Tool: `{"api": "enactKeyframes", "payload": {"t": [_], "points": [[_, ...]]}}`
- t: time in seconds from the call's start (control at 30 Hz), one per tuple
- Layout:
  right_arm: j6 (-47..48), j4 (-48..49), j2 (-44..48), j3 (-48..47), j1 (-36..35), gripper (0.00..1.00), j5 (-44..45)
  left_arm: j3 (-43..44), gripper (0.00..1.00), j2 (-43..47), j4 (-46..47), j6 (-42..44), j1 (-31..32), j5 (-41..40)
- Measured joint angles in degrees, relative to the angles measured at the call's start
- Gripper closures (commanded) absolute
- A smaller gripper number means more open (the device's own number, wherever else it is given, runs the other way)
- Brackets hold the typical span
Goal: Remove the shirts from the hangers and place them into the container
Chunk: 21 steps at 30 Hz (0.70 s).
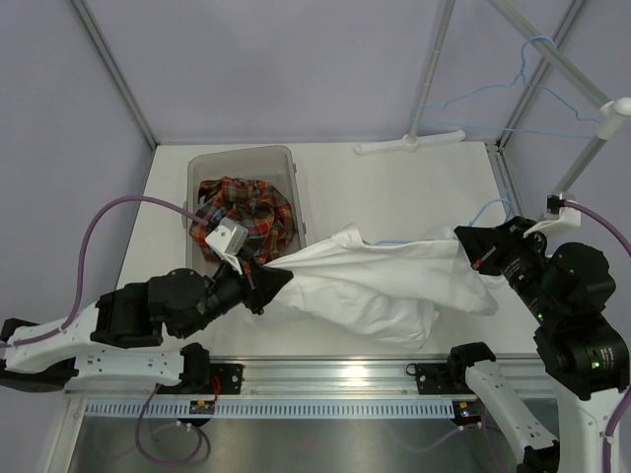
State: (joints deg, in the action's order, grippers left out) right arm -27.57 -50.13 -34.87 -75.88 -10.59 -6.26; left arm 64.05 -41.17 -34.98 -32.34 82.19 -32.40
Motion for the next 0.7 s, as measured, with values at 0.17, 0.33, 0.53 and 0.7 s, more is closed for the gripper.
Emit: {"api": "enactKeyframes", "payload": {"t": [0.17, 0.33, 0.53, 0.7], "points": [[-4.8, -1.9, 0.0, 0.8, -0.5, 1.00, 3.8, -1.7, 1.00, 1.7, 0.0, -1.1, 0.1, -0.3], [-9.8, -2.7, 0.0, 1.3, -0.8, 1.00, 5.7, -1.9, 1.00, 3.6, -0.3, -1.8, 0.3, -0.3], [-12.7, -2.3, 0.7, 1.8, -1.0, 1.00, 6.8, -1.9, 1.00, 4.1, -1.7, -2.6, 0.3, -0.7], [-10.4, 1.8, 1.2, 3.6, -0.9, 1.00, 3.6, -2.0, 0.83, 3.7, -1.4, -1.3, 0.3, -0.4]]}}
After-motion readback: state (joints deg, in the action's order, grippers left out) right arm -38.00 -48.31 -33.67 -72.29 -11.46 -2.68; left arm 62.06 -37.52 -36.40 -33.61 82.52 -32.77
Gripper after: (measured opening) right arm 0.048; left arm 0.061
